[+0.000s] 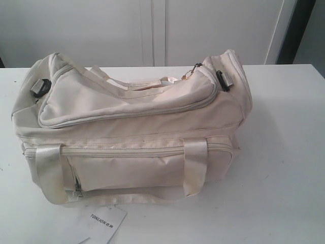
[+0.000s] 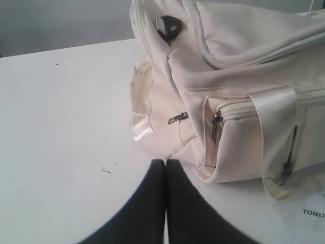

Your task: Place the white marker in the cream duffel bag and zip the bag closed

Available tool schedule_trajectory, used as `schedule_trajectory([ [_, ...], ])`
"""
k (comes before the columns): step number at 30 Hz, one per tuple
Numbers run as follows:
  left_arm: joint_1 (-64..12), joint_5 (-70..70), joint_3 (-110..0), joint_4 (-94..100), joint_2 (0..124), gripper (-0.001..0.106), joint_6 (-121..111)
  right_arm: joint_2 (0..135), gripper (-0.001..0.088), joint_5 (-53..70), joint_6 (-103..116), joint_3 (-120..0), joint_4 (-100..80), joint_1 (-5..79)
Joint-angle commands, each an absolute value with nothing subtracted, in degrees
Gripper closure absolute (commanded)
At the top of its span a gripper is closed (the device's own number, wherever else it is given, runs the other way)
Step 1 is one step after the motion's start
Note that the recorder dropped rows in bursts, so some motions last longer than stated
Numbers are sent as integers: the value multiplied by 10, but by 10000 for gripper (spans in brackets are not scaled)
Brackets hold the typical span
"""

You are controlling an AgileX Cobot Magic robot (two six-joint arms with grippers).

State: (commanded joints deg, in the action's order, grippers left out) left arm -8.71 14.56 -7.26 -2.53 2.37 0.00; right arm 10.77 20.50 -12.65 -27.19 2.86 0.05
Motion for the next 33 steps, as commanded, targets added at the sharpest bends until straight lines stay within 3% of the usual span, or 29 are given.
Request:
schedule_trajectory([
  [17,-87,146,0,-25,0,1053,0,108,868,205,-127,-272,29,0],
  [33,-87,134,0,-25,0,1053,0,108,868,205,-127,-272,29,0],
])
